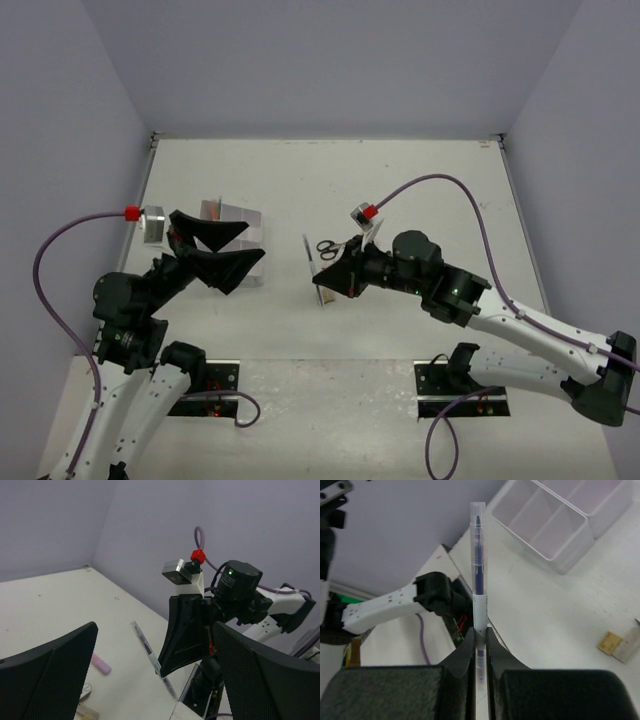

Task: Sort the stationery into containers
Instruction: Pick up the pen from the center of the board.

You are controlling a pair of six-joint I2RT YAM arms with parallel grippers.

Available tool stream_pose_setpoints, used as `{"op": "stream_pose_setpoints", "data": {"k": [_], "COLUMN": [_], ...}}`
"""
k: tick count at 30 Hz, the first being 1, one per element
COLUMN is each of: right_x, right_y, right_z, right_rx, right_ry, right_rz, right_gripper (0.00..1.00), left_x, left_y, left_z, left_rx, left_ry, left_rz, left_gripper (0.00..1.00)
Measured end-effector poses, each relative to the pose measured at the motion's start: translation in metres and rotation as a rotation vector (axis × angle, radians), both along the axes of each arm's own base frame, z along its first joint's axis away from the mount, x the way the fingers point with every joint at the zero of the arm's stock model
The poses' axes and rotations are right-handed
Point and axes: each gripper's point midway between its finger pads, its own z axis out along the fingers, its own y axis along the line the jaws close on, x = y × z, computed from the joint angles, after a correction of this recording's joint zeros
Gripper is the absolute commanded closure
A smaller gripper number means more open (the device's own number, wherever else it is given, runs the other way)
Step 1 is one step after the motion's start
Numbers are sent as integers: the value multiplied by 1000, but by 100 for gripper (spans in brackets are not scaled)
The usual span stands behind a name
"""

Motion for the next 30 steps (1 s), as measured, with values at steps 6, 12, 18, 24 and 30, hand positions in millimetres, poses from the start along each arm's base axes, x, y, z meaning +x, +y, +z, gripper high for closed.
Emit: {"op": "stream_pose_setpoints", "data": {"k": [6, 12, 18, 24, 30], "right_x": [-29, -41, -42, -43, -44], "right_y": [-13, -11, -2, -2, 4], "right_z": [44, 63, 51, 48, 40], "right_rx": [171, 243, 214, 204, 171], "right_ry": [-104, -150, -127, -133, -116], "right_rz": [108, 176, 218, 228, 241], "right_gripper": [100, 100, 100, 100, 100], "left_x": [-8, 1, -18, -29, -29], "left_y": [-11, -27, -74, -87, -91], "left_z": [3, -17, -32, -25, -19], "left_rx": [-55, -113, -106, -97, -102], "left_ry": [-4, 87, 184, 162, 135], "left_rz": [-112, -217, -434, -480, -484], "left_gripper": [0, 0, 2, 6, 34]}}
